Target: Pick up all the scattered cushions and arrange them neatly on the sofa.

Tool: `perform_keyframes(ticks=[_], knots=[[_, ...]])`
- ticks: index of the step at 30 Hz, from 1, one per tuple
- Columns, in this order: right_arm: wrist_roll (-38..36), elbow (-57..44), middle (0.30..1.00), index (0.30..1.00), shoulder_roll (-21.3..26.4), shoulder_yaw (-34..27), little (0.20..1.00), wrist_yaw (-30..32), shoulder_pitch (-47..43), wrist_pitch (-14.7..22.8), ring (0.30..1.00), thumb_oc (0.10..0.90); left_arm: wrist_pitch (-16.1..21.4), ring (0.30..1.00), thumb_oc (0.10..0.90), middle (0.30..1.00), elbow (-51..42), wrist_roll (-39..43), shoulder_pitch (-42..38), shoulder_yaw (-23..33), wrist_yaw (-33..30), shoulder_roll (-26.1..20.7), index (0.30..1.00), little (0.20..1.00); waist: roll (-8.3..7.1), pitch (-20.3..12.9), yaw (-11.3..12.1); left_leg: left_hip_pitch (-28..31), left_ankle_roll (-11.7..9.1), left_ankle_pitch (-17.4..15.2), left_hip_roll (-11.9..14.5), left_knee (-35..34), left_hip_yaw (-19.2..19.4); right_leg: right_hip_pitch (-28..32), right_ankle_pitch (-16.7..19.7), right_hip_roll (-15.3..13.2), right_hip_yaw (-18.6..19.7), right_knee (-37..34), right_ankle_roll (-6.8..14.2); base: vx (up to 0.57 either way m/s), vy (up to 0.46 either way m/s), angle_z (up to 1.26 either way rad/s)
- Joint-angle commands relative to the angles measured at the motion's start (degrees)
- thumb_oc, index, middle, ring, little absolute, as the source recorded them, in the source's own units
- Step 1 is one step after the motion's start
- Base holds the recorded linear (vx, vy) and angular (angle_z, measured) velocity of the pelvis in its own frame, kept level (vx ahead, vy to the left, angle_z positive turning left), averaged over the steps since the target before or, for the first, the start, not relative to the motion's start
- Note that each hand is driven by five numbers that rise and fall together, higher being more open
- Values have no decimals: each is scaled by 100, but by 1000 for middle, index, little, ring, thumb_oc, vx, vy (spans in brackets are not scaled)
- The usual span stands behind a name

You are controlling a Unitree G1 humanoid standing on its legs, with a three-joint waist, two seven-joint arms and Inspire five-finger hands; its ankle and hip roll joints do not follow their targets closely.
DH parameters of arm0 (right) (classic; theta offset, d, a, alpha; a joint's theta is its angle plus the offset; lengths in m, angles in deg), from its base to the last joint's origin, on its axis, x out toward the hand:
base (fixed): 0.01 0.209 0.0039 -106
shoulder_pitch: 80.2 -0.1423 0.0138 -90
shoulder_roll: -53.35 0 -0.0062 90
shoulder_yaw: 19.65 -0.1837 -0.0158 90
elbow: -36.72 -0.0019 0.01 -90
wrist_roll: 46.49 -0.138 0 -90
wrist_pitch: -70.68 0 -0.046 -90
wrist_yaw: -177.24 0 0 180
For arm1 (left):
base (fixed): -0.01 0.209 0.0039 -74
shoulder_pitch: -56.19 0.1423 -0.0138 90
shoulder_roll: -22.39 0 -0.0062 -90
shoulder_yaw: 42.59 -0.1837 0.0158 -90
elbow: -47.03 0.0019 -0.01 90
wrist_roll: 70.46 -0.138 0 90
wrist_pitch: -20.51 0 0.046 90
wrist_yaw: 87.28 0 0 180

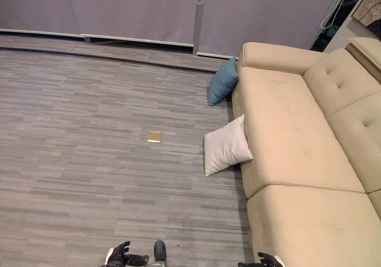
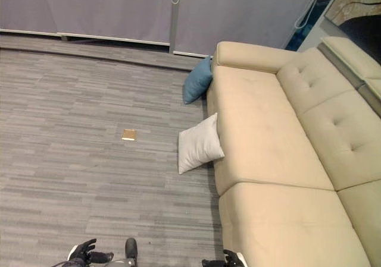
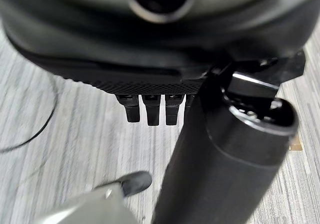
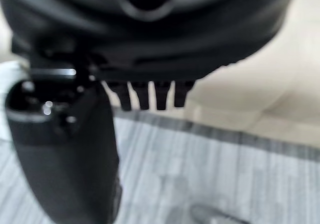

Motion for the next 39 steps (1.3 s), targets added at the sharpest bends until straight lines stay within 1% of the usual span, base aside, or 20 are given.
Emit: perform_keyframes(ticks=[1, 2, 4, 8, 10, 11, 13, 14, 15, 16, 18, 21, 23, 25, 28, 29, 30, 32, 34, 39], knots=[[94, -350, 900, 900, 150, -81, 900, 97, -432, 155, 900, 800, 75, 900, 800, 900, -168, -89, -12, 25, -114, -256, 900, 900, -63, 198, 129, -25, -312, -920, 66, 675, -15, -536, 1588, -221, 140, 339, 208, 321, 304, 15], [105, -455, 900, 900, 132, -54, 900, 110, -451, 183, 900, 800, 76, 900, 800, 900, -149, -86, -37, 41, -146, -299, 900, 900, 32, 259, 89, 163, -261, -1014, 113, 601, -2, -850, 1659, -313, -7, 754, 196, 130, 106, 19], [109, -481, 900, 900, 138, -48, 900, 112, -447, 183, 900, 800, 79, 900, 800, 900, -143, -88, -37, 30, -136, -303, 900, 900, 58, 255, 59, 265, -258, -1040, 101, 545, -24, -982, 1585, -299, -53, 726, 157, 210, 120, 11], [71, -478, 900, 900, 194, -48, 900, 103, -453, 183, 900, 800, 84, 900, 800, 900, -104, -116, -36, 0, -73, -266, 900, 900, 86, 282, -154, 693, -316, -1199, -33, 309, -175, -1310, 1167, -100, -283, -269, 68, 309, 66, 9], [49, -462, 900, 900, 221, -68, 900, 101, -454, 167, 900, 800, 63, 900, 800, 900, -52, -139, -65, -5, -42, -256, 900, 900, 53, 309, -264, 941, -345, -1322, -146, 215, -301, -1566, 1300, 9, -400, -970, 102, 397, 17, 10], [70, -457, 900, 900, 243, -77, 900, 108, -457, 156, 900, 800, 58, 900, 800, 900, -1, -161, -115, 11, -47, -249, 900, 900, 25, 350, -333, 1140, -388, -1447, -217, 204, -385, -1683, 1497, -22, -644, -1487, 176, 425, -3, -3], [74, -457, 900, 900, 251, -84, 900, 111, -452, 150, 900, 800, 60, 900, 800, 900, 13, -184, -128, 7, -44, -239, 900, 900, 30, 363, -372, 1225, -410, -1495, -231, 211, -405, -1715, 1531, -32, -742, -1587, 191, 383, -24, 22], [36, -429, 900, 900, 270, -126, 900, 97, -262, 158, 900, 800, 63, 900, 800, 900, 32, -287, -78, -54, -34, -185, 900, 900, 36, 289, -443, 1453, -428, -1707, -317, 369, -504, -1522, 1505, 90, -540, -1532, 66, 762, -136, 57], [-4, -375, 900, 900, 291, -224, 900, 80, -103, 162, 900, 800, 45, 900, 800, 900, 81, -370, -11, -152, -24, -96, 900, 900, 178, 105, -586, 1540, -868, -1403, -104, 805, -433, -1250, 1376, 186, -701, -1540, -115, 757, -137, 76], [-3, -375, 900, 900, 288, -224, 900, 80, -103, 162, 900, 800, 45, 900, 800, 900, 81, -370, -12, -151, -24, -99, 900, 900, 168, 92, -595, 1524, -866, -1386, -115, 799, -440, -1262, 1386, 173, -705, -1547, -114, 476, -128, 100], [-22, -359, 900, 900, 337, -228, 900, 75, -111, 162, 900, 800, 41, 900, 800, 900, -6, -351, -26, -184, 15, -108, 900, 900, 105, 106, -596, 1156, -1140, -1000, -27, 1839, -360, -983, 1325, 214, -620, -1703, -225, 180, -86, 83], [-53, -320, 900, 900, 436, -237, 900, 113, -187, 144, 900, 800, 34, 900, 800, 900, -114, -296, -104, -213, 32, -136, 900, 900, -59, 172, -471, 638, -1149, -798, 60, 2938, -245, -681, 1204, 225, -431, -1822, -386, 187, -78, -24], [-102, -317, 900, 900, 464, -228, 900, 101, -185, 112, 900, 800, 26, 900, 800, 900, -134, -285, -103, -235, 53, -145, 900, 900, -181, 180, -407, 246, -990, -967, 199, 3055, -70, -538, 1106, 154, -323, -1843, -405, 214, -31, -71], [-123, -337, 900, 900, 487, -221, 900, 99, -184, 119, 900, 800, 36, 900, 800, 900, -157, -279, -85, -254, 69, -151, 900, 900, -212, 218, -300, 12, -841, -1258, 295, 2820, -56, -368, 1004, 171, -185, -1888, -363, 208, 25, -34], [-98, -336, 900, 900, 492, -207, 900, 122, -204, 119, 900, 800, 44, 900, 800, 900, -156, -301, -74, -262, 67, -161, 900, 900, -249, 224, -237, -227, -777, -1314, 272, 2178, -127, -251, 900, 153, -50, -1975, -287, 171, 71, -45], [-88, -341, 900, 900, 490, -195, 900, 131, -210, 116, 900, 800, 41, 900, 800, 900, -151, -296, -67, -258, 64, -156, 900, 900, -224, 225, -192, -312, -787, -1208, 274, 1794, -209, -208, 866, 171, 19, -1985, -272, 224, 137, -56], [-62, -333, 900, 900, 483, -163, 900, 170, -232, 131, 900, 800, 91, 900, 800, 900, -159, -219, -92, -290, 34, -132, 900, 900, -116, 274, -44, -595, -886, -656, 232, 1092, -638, -39, 778, 308, 226, -1968, -263, 228, 138, -36], [-62, -333, 900, 900, 483, -164, 900, 170, -231, 132, 900, 800, 93, 900, 800, 900, -157, -218, -92, -292, 33, -132, 900, 900, -126, 290, -43, -560, -887, -646, 222, 1065, -636, -17, 768, 299, 225, -1967, -262, 159, 107, -47], [32, -290, 900, 900, 402, -204, 900, 144, -205, 106, 900, 800, 30, 900, 800, 900, -22, -395, -29, -292, 68, -117, 900, 900, -8, 193, -64, -142, -782, -609, 160, 440, -770, -58, 656, 292, 377, -1507, -168, 324, 288, -95], [61, -334, 900, 900, 308, -190, 900, 123, -254, 100, 900, 800, 13, 900, 800, 900, -38, -520, -54, -314, 45, -192, 900, 900, 49, 166, -165, 237, -506, -755, 35, 235, -532, -524, 1068, 97, 509, -403, 86, 176, 182, -66]])
